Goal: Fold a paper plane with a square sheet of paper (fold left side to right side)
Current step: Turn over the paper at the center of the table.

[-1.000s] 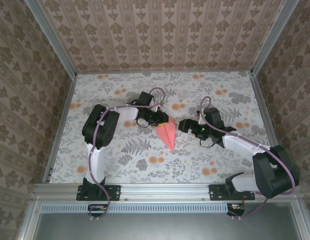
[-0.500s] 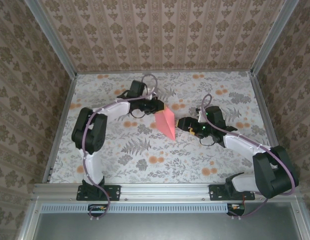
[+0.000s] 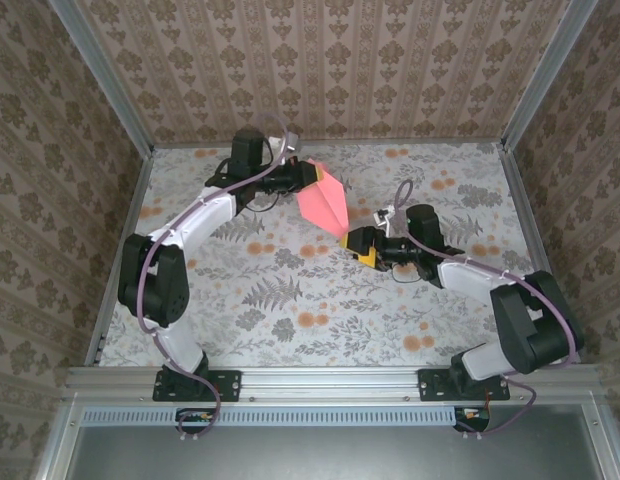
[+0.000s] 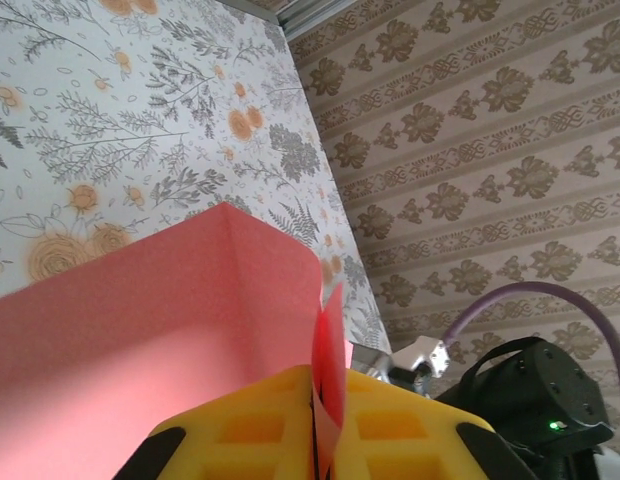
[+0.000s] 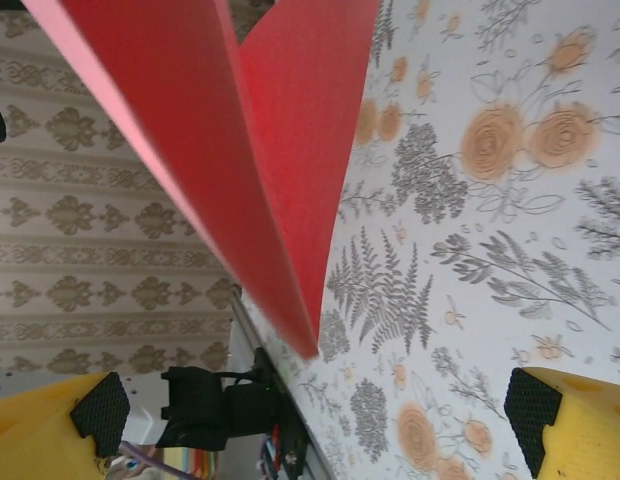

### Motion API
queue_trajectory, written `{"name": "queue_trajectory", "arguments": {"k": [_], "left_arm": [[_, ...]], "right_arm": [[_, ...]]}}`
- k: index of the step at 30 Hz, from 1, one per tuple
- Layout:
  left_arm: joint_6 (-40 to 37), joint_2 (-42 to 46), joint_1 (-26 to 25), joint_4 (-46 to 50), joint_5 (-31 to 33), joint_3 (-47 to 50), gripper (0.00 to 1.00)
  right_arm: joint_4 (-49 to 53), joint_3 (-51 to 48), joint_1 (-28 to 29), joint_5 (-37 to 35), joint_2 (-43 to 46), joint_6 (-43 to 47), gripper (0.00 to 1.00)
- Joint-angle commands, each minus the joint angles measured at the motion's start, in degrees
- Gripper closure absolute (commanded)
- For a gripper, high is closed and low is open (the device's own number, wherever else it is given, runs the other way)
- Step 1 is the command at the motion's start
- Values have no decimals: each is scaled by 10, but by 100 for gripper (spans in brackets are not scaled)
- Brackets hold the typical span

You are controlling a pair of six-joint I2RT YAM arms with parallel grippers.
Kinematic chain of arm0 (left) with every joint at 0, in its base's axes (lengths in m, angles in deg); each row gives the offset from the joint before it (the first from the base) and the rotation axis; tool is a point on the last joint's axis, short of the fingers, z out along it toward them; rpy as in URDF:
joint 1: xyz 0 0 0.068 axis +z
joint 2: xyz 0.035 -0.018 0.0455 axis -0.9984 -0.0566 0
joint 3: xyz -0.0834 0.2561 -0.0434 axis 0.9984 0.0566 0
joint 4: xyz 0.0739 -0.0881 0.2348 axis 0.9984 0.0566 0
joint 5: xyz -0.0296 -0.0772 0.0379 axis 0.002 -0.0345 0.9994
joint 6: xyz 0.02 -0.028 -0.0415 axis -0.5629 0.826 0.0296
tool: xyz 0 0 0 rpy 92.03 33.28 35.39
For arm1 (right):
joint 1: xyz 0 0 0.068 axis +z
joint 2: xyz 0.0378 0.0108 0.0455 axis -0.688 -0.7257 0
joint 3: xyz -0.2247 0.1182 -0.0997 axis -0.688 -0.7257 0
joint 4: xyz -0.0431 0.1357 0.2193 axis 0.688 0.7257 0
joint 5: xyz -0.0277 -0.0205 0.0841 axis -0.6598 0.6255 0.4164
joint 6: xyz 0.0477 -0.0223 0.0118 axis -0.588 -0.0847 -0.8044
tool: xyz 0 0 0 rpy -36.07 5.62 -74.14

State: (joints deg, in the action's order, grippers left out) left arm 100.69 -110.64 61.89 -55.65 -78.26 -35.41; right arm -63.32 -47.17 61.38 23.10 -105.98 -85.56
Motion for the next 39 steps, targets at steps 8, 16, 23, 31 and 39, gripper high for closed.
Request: {"name": "queue_trajectory", "arguments": {"k": [8, 16, 23, 31, 39], "left_arm": [[51, 16, -8, -57, -36, 9, 89], [58, 22, -9, -63, -37, 29, 89], [59, 21, -9, -68, -40, 38, 89], [58, 21, -9, -69, -43, 42, 89], [40, 27, -9, -49, -44, 42, 79]], "right_arm": [[-168, 52, 8, 57, -60, -117, 16], [-163, 72, -10, 52, -52, -103, 32], [-153, 86, -16, 50, -49, -93, 43], [-150, 85, -23, 47, -44, -89, 52], [-63, 93, -27, 34, -21, -29, 75]]}}
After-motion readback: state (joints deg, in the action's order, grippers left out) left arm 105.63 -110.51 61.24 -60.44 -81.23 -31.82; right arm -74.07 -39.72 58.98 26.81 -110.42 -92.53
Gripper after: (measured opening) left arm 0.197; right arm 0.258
